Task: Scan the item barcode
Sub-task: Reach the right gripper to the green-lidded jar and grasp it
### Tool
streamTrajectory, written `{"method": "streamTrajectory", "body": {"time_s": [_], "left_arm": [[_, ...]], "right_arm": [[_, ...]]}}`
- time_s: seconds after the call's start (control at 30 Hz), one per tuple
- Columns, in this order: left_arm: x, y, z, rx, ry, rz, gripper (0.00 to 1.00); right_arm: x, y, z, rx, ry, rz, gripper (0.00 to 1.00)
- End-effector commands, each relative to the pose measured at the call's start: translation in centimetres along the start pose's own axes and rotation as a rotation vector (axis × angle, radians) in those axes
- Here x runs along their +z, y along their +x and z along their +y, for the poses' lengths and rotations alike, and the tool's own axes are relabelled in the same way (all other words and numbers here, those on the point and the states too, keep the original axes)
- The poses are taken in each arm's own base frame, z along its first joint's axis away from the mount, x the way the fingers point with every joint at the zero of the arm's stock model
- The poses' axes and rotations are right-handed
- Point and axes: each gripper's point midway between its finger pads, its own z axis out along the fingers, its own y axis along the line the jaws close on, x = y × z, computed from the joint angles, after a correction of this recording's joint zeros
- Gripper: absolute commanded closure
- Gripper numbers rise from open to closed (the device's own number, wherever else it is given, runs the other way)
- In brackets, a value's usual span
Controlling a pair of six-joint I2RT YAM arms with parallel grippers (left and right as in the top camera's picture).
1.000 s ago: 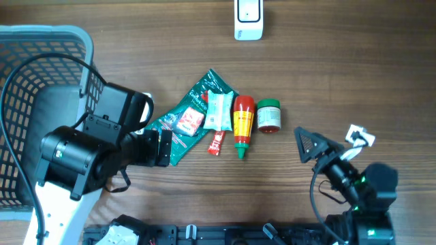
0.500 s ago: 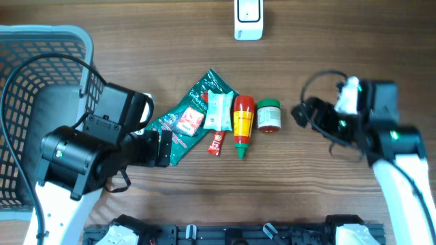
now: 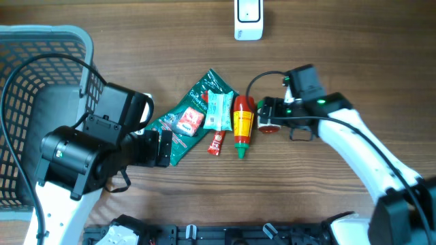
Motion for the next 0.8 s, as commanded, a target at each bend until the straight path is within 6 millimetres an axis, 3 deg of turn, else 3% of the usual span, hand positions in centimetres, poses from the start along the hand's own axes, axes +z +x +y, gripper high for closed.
{"method": "streamTrajectory", "body": {"time_s": [0.0,0.1,0.27,0.43,0.63,0.77], "left_arm": [[-0.2,0.0,-0.1,-0.015,0.013,-0.009,0.00],[-0.2,0.0,-0.1,-0.015,0.013,-0.009,0.00],[-0.2,0.0,-0.1,-0.015,0.013,-0.010,0.00],[-0.2,0.0,-0.1,-0.015,0.013,-0.009,0.00],[-0.2,0.0,-0.1,-0.015,0.013,-0.009,0.00],[-0.2,0.0,-0.1,-0.015,0.013,-0.009,0.00]], "right_arm": [[1.9,-1.2,-0.8,-0.004,0.143,-0.061,0.02],[3.4,-1.2,-0.5,-0.028,0.171,-0.069,0.07],[5.3,-1.2,-1.8,-0.042,0.248,-0.064,0.14],[7.3,-0.2,-2.2,-0.072,0.266,-0.010,0.25],[7.7,1.5,0.3,-0.056,0.101,0.088,0.45],[7.5,1.8,1.4,-0.021,0.005,0.133,0.48]]}}
